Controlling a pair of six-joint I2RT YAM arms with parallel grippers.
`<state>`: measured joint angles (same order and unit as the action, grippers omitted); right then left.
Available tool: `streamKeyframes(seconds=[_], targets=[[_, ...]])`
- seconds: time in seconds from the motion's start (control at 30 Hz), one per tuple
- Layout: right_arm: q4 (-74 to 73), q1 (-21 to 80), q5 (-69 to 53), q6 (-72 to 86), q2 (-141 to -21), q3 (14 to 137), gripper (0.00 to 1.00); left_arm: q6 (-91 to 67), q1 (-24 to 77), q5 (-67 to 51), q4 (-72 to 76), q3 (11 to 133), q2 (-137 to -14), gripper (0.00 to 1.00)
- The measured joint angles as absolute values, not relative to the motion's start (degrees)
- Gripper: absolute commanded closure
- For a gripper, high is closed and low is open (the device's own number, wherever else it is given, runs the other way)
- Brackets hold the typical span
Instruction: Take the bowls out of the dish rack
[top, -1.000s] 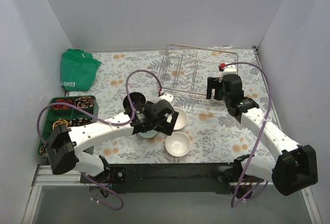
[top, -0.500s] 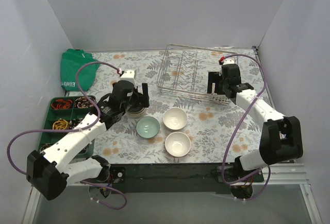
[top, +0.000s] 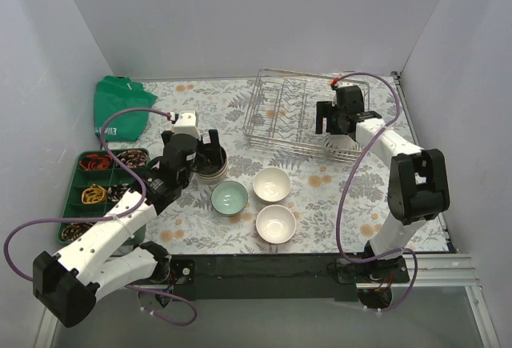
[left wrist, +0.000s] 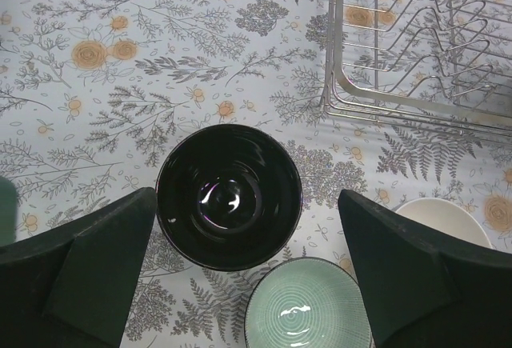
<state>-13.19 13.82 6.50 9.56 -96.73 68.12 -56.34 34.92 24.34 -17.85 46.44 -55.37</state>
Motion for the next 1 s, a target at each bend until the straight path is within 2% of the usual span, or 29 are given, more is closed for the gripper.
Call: streamKeyframes(seconds=[0.23,0.7,1.0], targets=[[-13.3,13.6,7.7,7.3,-102.5,74.6,0.12,-55.9,34.8,25.4,-17.5,46.1,-55.4,0.02],[-16.8,13.9,8.5,2.5,-98.9,74.0,0.13,-55.8,34.6,25.7,-17.5,45.6,-55.4,0.02],[-21.3,19.1,18.2,-2.9,-101.5,76.1,0.1,-55.8,34.6,25.7,-17.5,45.5,-54.9,0.02]])
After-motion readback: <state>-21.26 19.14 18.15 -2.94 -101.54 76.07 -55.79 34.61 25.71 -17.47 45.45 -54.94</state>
